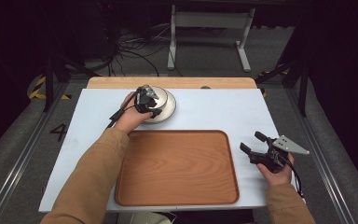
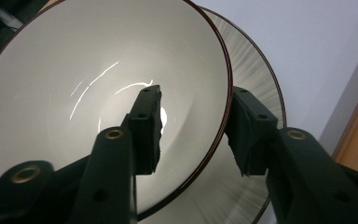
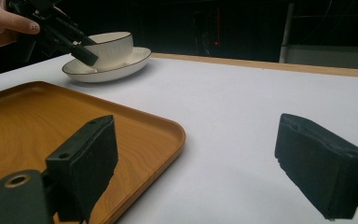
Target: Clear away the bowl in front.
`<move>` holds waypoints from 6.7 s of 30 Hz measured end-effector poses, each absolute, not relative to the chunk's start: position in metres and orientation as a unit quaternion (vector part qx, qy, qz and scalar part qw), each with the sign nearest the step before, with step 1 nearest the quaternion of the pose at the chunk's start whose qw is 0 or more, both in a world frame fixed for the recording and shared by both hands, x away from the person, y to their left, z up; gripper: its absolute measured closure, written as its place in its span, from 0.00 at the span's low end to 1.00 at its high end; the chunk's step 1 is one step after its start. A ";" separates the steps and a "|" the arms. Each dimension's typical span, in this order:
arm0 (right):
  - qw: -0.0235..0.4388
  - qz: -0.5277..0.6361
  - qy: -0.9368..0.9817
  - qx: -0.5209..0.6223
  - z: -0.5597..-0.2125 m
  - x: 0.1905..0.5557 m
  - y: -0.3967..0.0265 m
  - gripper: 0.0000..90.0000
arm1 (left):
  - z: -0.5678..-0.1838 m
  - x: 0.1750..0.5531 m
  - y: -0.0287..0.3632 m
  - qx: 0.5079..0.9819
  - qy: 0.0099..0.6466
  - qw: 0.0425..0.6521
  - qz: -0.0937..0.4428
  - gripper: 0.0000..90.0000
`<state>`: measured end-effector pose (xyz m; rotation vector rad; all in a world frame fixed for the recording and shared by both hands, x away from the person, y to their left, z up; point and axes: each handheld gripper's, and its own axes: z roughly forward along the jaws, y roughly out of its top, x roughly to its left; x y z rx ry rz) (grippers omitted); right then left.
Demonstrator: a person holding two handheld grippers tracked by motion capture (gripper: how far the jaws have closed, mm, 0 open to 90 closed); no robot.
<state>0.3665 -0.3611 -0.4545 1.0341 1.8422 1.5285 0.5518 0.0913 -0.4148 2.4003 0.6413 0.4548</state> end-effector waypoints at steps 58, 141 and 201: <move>0.265 0.565 0.681 0.384 -0.454 0.367 -0.362 0.14 | -0.381 0.533 0.080 0.914 0.211 0.280 0.207 0.91; 0.265 0.563 0.680 0.387 -0.454 0.367 -0.361 0.09 | -0.320 0.367 0.033 0.956 -0.040 0.270 0.112 0.91; 0.265 0.563 0.681 0.386 -0.454 0.367 -0.361 0.09 | -0.386 0.363 0.008 0.976 -0.065 0.207 0.033 0.91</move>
